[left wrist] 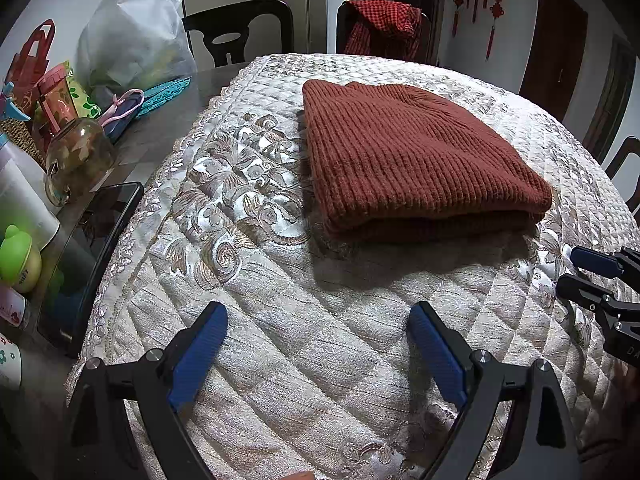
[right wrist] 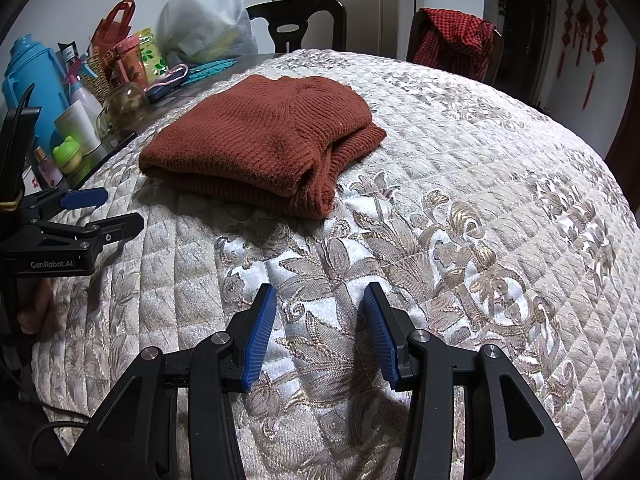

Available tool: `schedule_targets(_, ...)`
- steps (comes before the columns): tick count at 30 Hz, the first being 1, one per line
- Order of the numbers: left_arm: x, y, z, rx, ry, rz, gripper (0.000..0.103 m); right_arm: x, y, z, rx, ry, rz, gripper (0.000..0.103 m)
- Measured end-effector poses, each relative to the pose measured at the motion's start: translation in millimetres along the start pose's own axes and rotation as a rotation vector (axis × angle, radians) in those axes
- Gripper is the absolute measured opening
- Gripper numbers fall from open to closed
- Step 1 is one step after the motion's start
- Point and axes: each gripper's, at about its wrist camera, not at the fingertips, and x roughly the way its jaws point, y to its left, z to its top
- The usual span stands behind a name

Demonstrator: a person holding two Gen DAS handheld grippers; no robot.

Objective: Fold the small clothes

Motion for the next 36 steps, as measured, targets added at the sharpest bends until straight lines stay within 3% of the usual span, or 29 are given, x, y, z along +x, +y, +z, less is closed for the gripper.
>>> schedule_targets(36, 0.6, 0.0, 0.1, 0.001, 0.001, 0.0, 0.095, -0.6, -0.3, 0.1, 0.001, 0.0, 0.002, 0.047)
